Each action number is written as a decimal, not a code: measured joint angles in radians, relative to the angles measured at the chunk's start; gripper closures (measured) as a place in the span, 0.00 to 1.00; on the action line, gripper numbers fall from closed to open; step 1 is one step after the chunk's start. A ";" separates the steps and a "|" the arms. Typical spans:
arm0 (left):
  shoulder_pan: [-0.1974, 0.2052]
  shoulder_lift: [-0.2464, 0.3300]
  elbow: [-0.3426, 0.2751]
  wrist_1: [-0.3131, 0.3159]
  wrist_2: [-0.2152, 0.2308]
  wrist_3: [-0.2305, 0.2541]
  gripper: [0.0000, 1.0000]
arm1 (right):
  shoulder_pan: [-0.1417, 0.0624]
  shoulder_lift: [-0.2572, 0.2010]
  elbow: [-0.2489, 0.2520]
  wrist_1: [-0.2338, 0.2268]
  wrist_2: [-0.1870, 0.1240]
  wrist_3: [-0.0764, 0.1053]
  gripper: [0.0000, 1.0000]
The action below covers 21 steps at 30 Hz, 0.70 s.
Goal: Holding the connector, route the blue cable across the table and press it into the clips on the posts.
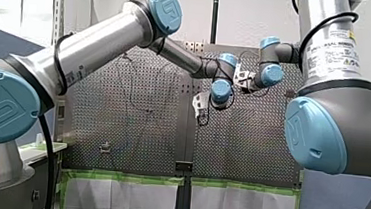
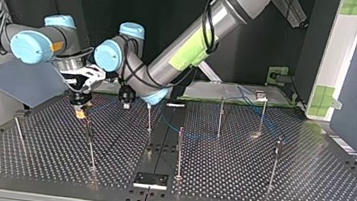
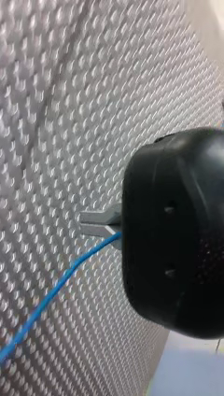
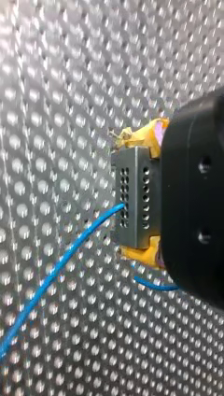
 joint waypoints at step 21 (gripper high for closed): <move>-0.036 0.107 0.000 -0.002 -0.007 0.009 1.00 | -0.037 -0.118 -0.002 0.051 -0.003 0.005 1.00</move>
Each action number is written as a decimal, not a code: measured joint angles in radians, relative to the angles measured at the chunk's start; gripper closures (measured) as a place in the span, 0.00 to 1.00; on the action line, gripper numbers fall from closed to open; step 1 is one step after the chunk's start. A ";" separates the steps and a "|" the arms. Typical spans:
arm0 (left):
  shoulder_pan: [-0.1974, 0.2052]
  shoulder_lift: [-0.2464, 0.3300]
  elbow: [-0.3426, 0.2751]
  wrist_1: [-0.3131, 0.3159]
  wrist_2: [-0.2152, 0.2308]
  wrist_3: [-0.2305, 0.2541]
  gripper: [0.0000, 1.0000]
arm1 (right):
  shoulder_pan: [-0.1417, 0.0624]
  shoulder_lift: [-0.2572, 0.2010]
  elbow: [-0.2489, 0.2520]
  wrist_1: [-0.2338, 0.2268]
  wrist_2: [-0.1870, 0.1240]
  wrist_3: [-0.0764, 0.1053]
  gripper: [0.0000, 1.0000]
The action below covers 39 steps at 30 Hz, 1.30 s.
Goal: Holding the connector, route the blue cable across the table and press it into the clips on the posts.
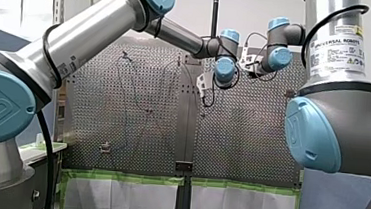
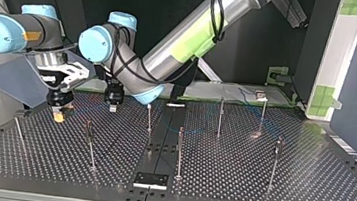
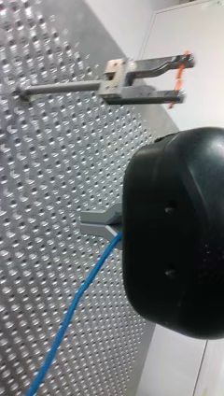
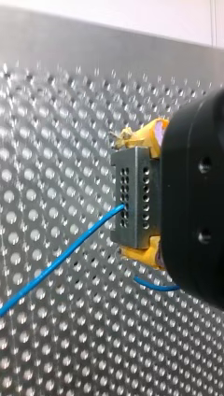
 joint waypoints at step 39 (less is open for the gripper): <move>0.056 0.075 0.010 0.082 0.096 0.010 1.00 | -0.025 -0.025 -0.070 0.040 -0.071 0.013 1.00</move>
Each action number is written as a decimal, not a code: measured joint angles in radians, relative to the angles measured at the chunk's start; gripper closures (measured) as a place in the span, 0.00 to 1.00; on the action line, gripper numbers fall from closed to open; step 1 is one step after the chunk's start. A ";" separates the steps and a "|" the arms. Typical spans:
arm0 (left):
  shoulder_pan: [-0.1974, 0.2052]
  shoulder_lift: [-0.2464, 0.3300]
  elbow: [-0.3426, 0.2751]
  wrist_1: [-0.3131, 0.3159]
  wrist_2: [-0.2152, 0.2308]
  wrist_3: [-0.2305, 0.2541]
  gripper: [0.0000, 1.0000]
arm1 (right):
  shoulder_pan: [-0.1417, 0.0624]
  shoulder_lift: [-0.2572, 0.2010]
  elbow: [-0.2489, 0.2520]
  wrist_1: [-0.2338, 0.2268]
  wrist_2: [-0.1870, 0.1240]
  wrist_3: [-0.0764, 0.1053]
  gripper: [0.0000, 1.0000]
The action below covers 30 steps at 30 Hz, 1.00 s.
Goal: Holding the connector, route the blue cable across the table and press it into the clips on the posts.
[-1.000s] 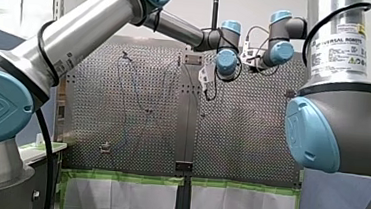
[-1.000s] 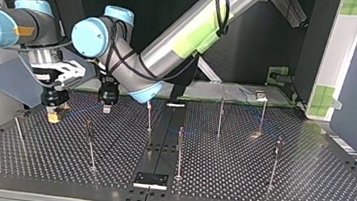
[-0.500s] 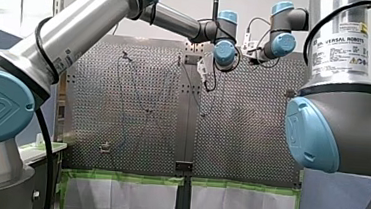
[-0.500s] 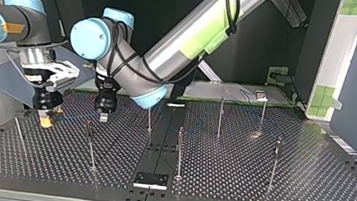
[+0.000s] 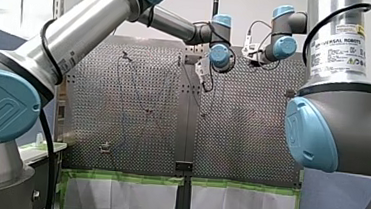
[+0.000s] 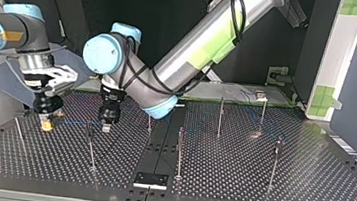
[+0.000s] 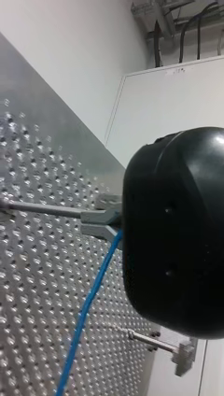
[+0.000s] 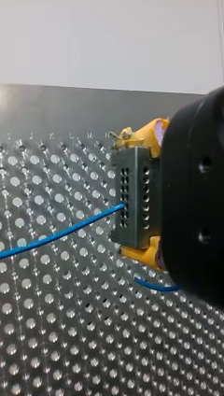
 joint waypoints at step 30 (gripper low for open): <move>0.046 -0.043 0.041 -0.021 0.087 -0.007 0.37 | -0.055 0.049 -0.054 0.000 -0.050 0.015 1.00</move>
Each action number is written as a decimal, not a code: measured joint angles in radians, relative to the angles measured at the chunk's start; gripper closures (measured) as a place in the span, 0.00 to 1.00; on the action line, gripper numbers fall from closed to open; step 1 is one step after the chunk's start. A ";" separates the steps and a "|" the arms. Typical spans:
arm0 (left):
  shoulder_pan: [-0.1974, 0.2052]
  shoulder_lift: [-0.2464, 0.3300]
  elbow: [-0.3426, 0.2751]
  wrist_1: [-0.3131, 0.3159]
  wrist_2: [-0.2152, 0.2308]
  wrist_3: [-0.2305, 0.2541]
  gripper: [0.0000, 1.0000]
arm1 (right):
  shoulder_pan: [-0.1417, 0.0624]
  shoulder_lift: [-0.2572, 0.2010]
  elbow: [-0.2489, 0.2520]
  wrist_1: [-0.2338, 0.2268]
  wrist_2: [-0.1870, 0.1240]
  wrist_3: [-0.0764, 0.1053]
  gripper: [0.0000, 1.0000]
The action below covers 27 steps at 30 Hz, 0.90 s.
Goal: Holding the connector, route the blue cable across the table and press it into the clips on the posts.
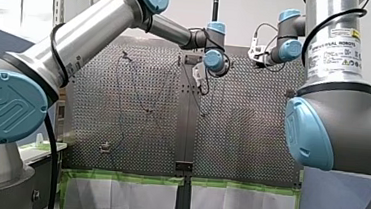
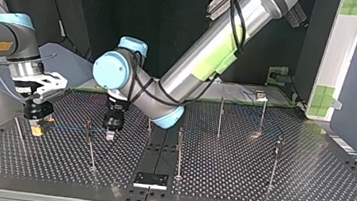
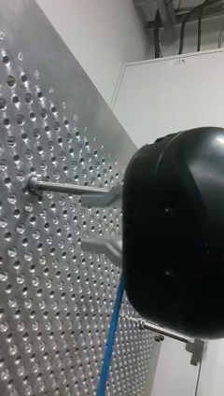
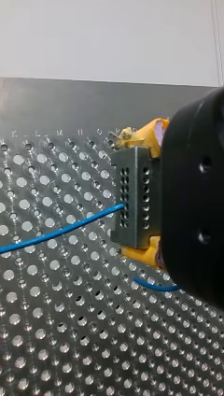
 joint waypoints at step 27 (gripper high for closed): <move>-0.030 0.021 -0.014 -0.150 -0.024 -0.036 0.00 | 0.005 0.000 0.000 0.000 0.000 -0.004 1.00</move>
